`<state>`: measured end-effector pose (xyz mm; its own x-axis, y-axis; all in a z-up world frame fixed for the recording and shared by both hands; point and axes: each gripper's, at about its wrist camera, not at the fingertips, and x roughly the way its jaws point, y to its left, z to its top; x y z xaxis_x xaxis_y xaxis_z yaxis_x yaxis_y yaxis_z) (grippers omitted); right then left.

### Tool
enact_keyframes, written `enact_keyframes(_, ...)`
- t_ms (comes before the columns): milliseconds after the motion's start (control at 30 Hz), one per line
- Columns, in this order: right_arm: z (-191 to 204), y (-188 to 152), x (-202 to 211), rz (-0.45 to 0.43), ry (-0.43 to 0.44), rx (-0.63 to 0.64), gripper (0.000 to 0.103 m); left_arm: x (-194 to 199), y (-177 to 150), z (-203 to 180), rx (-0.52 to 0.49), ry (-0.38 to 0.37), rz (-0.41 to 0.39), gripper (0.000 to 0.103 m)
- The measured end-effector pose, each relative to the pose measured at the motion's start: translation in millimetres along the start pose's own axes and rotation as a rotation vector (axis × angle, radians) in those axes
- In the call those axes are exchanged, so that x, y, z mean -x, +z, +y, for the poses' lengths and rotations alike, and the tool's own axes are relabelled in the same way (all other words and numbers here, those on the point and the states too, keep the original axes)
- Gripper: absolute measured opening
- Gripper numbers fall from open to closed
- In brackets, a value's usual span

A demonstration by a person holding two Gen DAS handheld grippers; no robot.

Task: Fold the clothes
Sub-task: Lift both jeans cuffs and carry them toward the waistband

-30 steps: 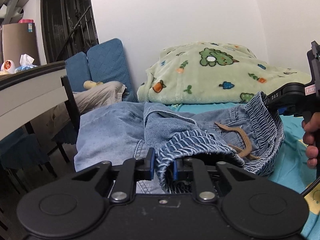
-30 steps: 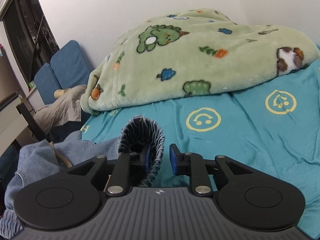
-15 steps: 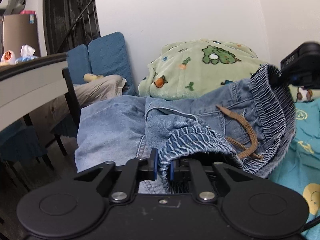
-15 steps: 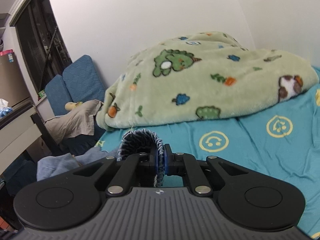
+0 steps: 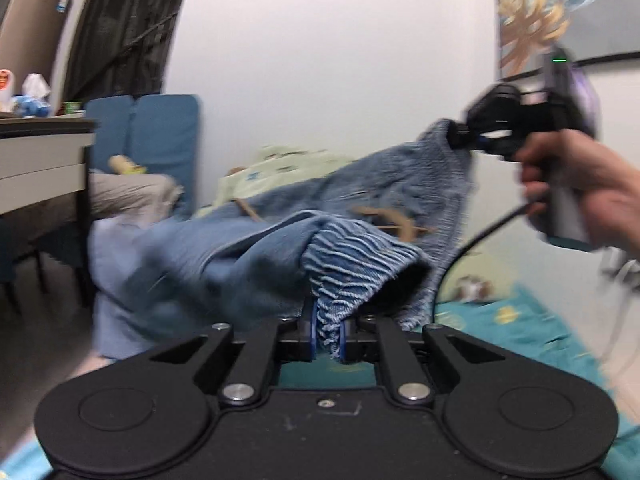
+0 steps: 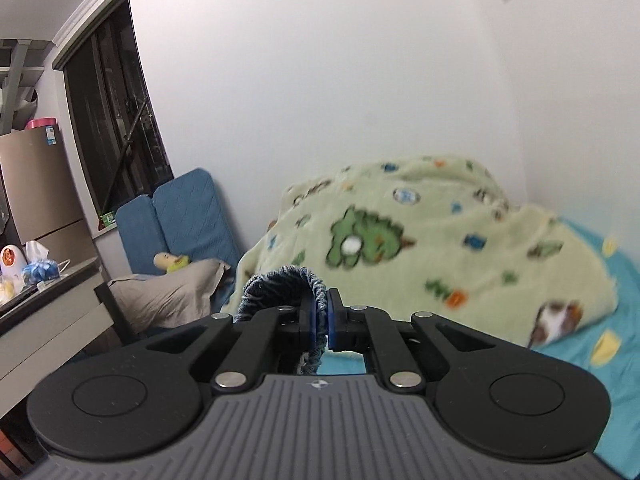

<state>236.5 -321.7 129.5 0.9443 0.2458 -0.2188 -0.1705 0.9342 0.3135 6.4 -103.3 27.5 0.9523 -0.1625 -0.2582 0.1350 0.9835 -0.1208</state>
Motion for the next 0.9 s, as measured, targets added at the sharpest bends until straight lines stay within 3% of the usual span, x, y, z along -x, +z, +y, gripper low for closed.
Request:
enact_keyframes(167,-42.5,37.0,15.0,-0.027,-0.05,0.043,0.005,-8.7,-2.8,-74.5,0.016,-0.112,-0.006,0.008)
enact_keyframes(400,-137.9,47.4,-2.6,0.014,-0.156,0.039,0.005,-76.7,-27.0,-167.3,0.018,-0.195,0.068,0.008)
enact_keyframes(633,-240.0,6.1,-56.0,0.087,-0.25,0.049,0.005,-155.1,-79.9,-225.6,-0.036,-0.247,0.163,0.009)
enact_keyframes(800,-296.9,-54.9,-92.8,0.153,-0.264,0.049,0.005,-199.1,-117.2,-224.5,-0.06,-0.265,0.262,0.009)
enact_keyframes(900,-316.0,-85.0,-107.2,0.198,-0.291,0.02,0.005,-205.1,-130.8,-216.8,-0.078,-0.275,0.27,0.009)
